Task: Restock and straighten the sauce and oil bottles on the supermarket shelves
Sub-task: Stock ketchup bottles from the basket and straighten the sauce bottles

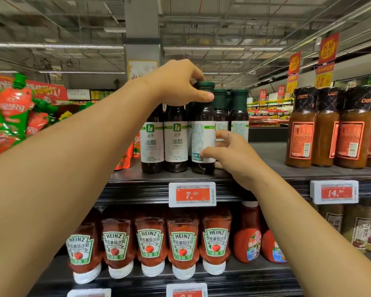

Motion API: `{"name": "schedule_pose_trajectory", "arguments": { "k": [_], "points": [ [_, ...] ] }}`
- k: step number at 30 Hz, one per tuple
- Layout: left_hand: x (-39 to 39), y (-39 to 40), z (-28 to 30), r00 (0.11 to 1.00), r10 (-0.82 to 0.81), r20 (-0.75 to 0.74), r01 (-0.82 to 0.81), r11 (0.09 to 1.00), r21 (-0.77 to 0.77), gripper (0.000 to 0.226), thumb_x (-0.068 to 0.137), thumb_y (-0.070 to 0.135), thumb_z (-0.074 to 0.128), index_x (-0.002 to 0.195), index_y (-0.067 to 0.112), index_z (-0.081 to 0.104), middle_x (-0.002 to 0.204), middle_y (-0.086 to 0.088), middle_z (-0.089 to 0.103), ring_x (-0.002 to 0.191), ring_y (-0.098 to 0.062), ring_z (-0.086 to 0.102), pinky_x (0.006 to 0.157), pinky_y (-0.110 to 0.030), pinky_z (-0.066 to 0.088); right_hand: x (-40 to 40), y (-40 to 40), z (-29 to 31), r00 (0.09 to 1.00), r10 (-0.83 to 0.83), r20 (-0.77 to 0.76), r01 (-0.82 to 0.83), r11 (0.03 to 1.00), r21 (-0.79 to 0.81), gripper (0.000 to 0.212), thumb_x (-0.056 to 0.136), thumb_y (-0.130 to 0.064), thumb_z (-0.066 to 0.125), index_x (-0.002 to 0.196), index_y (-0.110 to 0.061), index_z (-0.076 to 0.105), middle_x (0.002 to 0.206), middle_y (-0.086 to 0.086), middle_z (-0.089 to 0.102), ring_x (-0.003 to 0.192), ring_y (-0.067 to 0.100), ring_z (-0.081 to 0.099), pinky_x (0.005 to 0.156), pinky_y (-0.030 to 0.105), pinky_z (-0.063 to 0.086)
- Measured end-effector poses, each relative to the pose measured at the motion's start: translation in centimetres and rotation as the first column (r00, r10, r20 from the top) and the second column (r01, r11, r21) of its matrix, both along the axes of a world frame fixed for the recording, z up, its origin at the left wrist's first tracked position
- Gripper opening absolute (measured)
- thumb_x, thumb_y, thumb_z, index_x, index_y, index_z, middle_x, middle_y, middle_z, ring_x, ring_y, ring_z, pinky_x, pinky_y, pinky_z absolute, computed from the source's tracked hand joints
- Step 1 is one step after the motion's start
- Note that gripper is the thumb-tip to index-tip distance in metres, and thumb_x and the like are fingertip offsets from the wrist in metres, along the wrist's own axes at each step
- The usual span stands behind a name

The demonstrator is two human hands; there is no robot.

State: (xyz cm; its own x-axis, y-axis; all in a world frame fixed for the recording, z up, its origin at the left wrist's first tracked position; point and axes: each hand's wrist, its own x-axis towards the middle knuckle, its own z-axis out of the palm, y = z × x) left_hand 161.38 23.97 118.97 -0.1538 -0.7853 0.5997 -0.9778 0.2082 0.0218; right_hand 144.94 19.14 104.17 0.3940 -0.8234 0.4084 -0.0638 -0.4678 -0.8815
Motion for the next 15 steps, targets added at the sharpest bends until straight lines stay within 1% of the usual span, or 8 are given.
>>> {"name": "schedule_pose_trajectory", "arguments": {
  "k": [2, 3, 5, 8, 9, 11, 13, 15],
  "points": [
    [0.08, -0.06, 0.28, 1.0, 0.0, 0.0, 0.0, 0.999, 0.035, 0.048, 0.089, 0.059, 0.067, 0.127, 0.03, 0.068, 0.104, 0.01, 0.064, 0.096, -0.012, 0.058, 0.078, -0.024, 0.037, -0.12, -0.12, 0.02, 1.0, 0.01, -0.012, -0.01, 1.0, 0.006, 0.042, 0.081, -0.008, 0.077, 0.119, -0.022, 0.065, 0.1, -0.002, 0.078, 0.094, 0.016, 0.075, 0.077, 0.032, 0.056],
    [0.12, -0.14, 0.4, 1.0, -0.003, -0.009, 0.003, 0.999, 0.049, 0.046, 0.089, 0.057, 0.067, 0.127, 0.03, 0.068, 0.104, 0.009, 0.065, 0.098, -0.013, 0.059, 0.079, -0.025, 0.038, -0.08, -0.15, -0.01, 1.0, 0.005, -0.015, -0.005, 1.0, 0.003, 0.042, 0.08, -0.008, 0.077, 0.118, -0.022, 0.065, 0.099, -0.002, 0.079, 0.094, 0.017, 0.075, 0.078, 0.034, 0.057],
    [0.12, -0.34, 0.48, 1.0, -0.003, -0.03, 0.005, 0.998, 0.063, 0.045, 0.09, 0.054, 0.068, 0.129, 0.031, 0.067, 0.107, 0.009, 0.063, 0.102, -0.014, 0.058, 0.085, -0.027, 0.037, 0.03, -0.23, -0.12, 1.0, -0.019, -0.012, 0.019, 1.0, -0.008, 0.044, 0.079, -0.01, 0.08, 0.118, -0.023, 0.065, 0.097, -0.002, 0.078, 0.092, 0.018, 0.074, 0.078, 0.037, 0.058],
    [0.18, -0.61, 0.39, 0.998, -0.011, -0.061, 0.015, 0.998, 0.062, 0.044, 0.091, 0.053, 0.068, 0.129, 0.032, 0.066, 0.11, 0.01, 0.062, 0.103, -0.014, 0.057, 0.088, -0.028, 0.037, 0.15, -0.4, -0.25, 0.999, -0.046, -0.005, 0.046, 0.998, -0.034, 0.047, 0.077, -0.013, 0.082, 0.12, -0.023, 0.065, 0.095, -0.003, 0.077, 0.087, 0.014, 0.074, 0.07, 0.03, 0.055],
    [0.22, -0.66, 0.35, 0.998, -0.016, -0.067, 0.02, 0.998, 0.06, 0.043, 0.09, 0.053, 0.068, 0.129, 0.033, 0.067, 0.111, 0.01, 0.063, 0.103, -0.014, 0.058, 0.089, -0.028, 0.038, 0.15, -0.43, -0.3, 0.999, -0.049, -0.001, 0.049, 0.998, -0.037, 0.049, 0.077, -0.013, 0.083, 0.121, -0.022, 0.064, 0.096, -0.003, 0.077, 0.087, 0.014, 0.074, 0.071, 0.029, 0.054],
    [0.27, -0.7, 0.34, 0.998, -0.018, -0.06, 0.022, 0.998, 0.062, 0.043, 0.091, 0.051, 0.068, 0.13, 0.033, 0.066, 0.112, 0.01, 0.064, 0.103, -0.015, 0.058, 0.089, -0.03, 0.04, 0.19, -0.46, -0.38, 0.998, -0.059, 0.012, 0.059, 0.998, -0.032, 0.054, 0.075, -0.016, 0.086, 0.123, -0.022, 0.063, 0.097, -0.003, 0.078, 0.089, 0.013, 0.074, 0.076, 0.031, 0.056],
    [0.25, -0.69, 0.43, 1.0, -0.007, -0.022, 0.009, 0.997, 0.082, 0.039, 0.092, 0.05, 0.066, 0.127, 0.032, 0.067, 0.108, 0.009, 0.067, 0.101, -0.017, 0.06, 0.088, -0.032, 0.042, 0.34, -0.41, -0.44, 0.996, -0.088, 0.02, 0.089, 0.995, -0.041, 0.057, 0.073, -0.02, 0.09, 0.122, -0.022, 0.062, 0.096, -0.005, 0.077, 0.085, 0.008, 0.074, 0.076, 0.031, 0.056],
    [0.2, -0.67, 0.55, 1.0, 0.008, 0.019, -0.01, 0.994, 0.109, 0.039, 0.092, 0.053, 0.065, 0.124, 0.033, 0.067, 0.099, 0.011, 0.068, 0.092, -0.014, 0.062, 0.081, -0.032, 0.043, 0.49, -0.49, -0.56, 0.992, -0.125, 0.028, 0.127, 0.989, -0.074, 0.053, 0.071, -0.025, 0.093, 0.113, -0.027, 0.061, 0.091, -0.008, 0.074, 0.075, 0.0, 0.072, 0.07, 0.026, 0.053]
  ]
}}
